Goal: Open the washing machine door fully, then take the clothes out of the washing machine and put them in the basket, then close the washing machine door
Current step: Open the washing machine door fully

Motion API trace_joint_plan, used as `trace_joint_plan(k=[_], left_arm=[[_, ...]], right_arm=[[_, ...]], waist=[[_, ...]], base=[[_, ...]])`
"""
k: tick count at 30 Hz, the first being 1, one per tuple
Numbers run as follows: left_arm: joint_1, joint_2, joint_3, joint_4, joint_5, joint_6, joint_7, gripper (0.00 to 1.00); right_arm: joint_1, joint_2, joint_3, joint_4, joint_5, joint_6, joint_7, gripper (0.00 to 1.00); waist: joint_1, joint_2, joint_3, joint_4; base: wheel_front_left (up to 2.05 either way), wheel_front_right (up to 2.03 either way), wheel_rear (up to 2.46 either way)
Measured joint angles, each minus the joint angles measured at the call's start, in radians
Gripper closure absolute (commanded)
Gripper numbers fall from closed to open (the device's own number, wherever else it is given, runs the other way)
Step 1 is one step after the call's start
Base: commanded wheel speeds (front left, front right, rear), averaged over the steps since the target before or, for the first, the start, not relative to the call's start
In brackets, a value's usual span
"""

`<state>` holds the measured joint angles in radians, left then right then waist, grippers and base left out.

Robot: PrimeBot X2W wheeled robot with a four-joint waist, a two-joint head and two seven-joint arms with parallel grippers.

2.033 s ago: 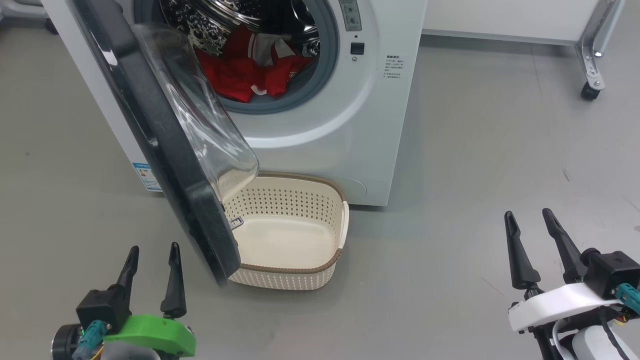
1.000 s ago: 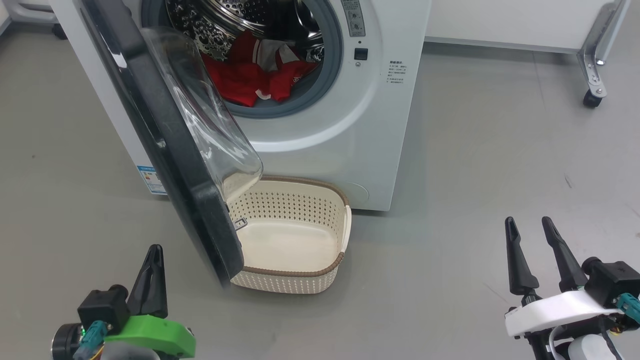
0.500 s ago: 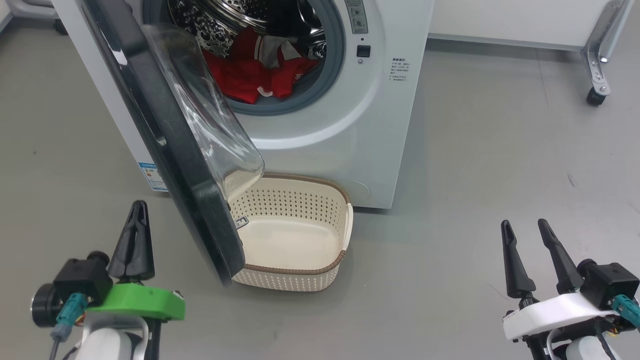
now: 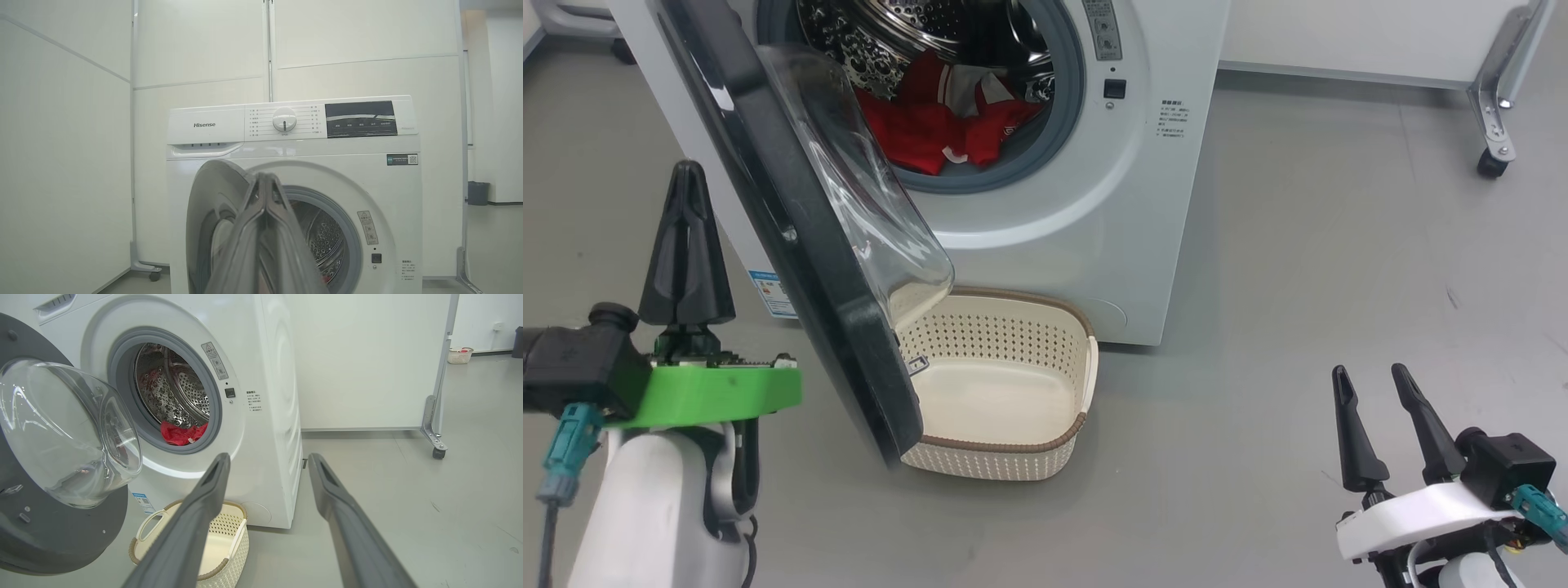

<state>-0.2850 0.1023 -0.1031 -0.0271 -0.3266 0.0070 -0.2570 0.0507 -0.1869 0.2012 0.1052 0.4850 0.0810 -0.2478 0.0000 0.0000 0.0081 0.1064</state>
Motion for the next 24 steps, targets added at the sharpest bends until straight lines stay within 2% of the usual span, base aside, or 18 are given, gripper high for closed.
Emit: trace_joint_plan(k=[14,24], left_arm=[[-0.033,-0.018,-0.136,-0.063,0.039,-0.032,0.049,1.0],[0.009,-0.03,-0.228,0.016,0.041,-0.048,0.117,1.0]], right_arm=[[0.0,0.023,-0.009,0.019,-0.014,0.011,0.0,0.0],[0.001,0.033,-0.015,0.026,-0.021,0.015,0.0,0.0]], waist=[[0.0,0.0,-0.018,-0.013],[0.0,0.0,-0.019,-0.025]], base=[[0.0,0.0,0.0],[0.0,0.0,0.0]])
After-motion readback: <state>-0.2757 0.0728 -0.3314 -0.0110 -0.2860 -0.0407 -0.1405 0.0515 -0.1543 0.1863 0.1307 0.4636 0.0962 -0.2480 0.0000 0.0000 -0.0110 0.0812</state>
